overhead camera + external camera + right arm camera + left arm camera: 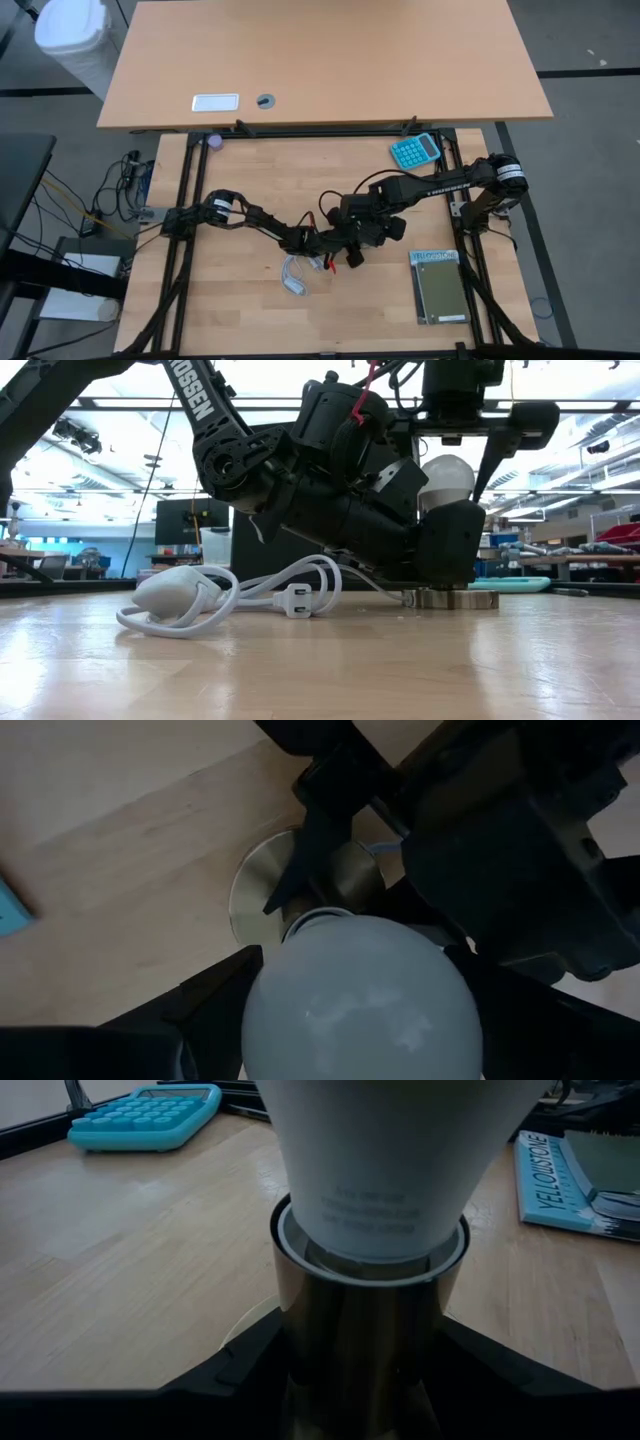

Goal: Screw lightbulb
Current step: Insert the lightbulb into the socket

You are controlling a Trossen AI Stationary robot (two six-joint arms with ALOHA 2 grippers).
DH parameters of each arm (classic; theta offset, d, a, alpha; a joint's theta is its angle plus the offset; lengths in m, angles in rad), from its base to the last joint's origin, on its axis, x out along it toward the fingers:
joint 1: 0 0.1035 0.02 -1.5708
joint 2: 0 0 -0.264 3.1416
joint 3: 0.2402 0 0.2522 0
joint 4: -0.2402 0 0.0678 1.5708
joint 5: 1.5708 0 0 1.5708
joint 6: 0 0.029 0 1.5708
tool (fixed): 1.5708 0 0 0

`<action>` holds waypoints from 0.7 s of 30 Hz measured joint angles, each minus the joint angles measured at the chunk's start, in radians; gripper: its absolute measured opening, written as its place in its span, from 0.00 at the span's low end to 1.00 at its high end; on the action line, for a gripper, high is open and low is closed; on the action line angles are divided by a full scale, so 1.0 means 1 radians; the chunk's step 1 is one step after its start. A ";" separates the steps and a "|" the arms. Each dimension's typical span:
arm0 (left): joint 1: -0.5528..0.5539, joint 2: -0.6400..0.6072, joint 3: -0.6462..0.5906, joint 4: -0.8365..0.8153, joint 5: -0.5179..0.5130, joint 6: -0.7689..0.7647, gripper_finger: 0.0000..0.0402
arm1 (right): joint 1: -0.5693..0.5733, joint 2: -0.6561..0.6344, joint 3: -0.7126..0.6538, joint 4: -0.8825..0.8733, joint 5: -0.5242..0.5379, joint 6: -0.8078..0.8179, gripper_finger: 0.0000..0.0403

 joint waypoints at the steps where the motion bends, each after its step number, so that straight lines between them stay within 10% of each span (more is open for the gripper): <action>1: 0.000 0.000 0.000 0.000 0.000 0.000 0.51 | 0.000 0.000 0.000 -0.002 -0.001 -0.001 0.77; 21: 0.002 0.000 -0.001 0.002 -0.008 -0.003 0.51 | -0.031 0.036 -0.003 -0.009 -0.036 -0.023 0.76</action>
